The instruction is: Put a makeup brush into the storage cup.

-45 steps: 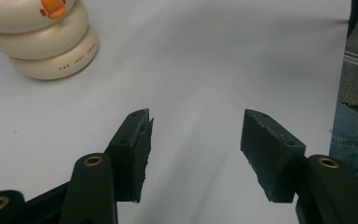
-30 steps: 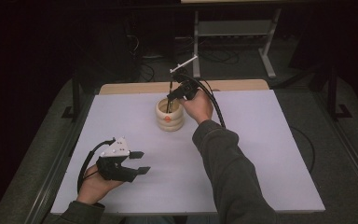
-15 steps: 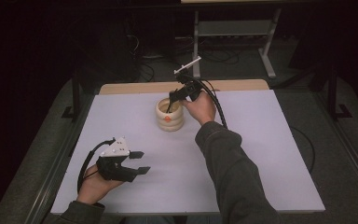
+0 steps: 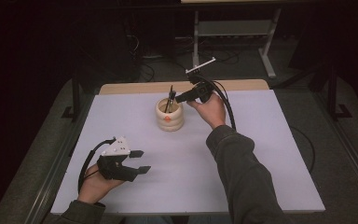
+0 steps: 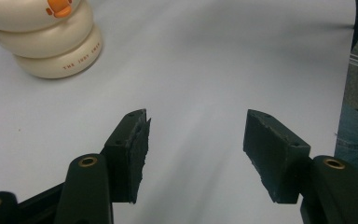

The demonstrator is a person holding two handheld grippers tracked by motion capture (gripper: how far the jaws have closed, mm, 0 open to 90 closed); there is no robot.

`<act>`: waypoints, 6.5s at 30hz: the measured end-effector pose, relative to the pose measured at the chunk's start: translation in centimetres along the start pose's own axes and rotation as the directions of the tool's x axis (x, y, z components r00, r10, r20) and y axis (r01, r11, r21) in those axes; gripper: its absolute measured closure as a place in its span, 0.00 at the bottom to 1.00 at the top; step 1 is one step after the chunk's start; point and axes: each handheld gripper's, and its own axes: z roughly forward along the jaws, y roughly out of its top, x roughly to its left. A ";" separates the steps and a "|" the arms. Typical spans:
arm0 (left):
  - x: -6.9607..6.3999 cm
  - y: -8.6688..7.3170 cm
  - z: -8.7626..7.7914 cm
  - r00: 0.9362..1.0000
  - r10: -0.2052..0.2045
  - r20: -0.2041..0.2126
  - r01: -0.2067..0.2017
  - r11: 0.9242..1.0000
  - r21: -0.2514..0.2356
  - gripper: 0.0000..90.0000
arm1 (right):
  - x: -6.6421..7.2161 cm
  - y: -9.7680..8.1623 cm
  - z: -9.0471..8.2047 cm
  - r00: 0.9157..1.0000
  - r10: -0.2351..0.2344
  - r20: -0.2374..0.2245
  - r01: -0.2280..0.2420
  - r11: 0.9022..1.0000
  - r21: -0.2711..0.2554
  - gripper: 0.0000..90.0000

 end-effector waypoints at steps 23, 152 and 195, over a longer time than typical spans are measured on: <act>0.6 -0.2 -0.1 1.000 -0.015 -0.015 0.015 1.000 0.001 0.41 | -0.7 -3.1 -3.3 0.999 -0.024 -0.022 0.022 0.997 -0.070 0.47; 2.0 -2.5 -0.9 0.983 -0.149 -0.110 0.142 0.987 -0.071 0.29 | -1.2 -19.6 -11.7 0.996 -0.013 0.091 0.030 0.984 -0.178 0.26; 1.2 -3.4 -1.5 0.973 -0.179 -0.146 0.162 0.979 -0.125 0.25 | 0.0 -24.7 -13.0 0.989 -0.004 0.151 0.032 0.983 -0.182 0.19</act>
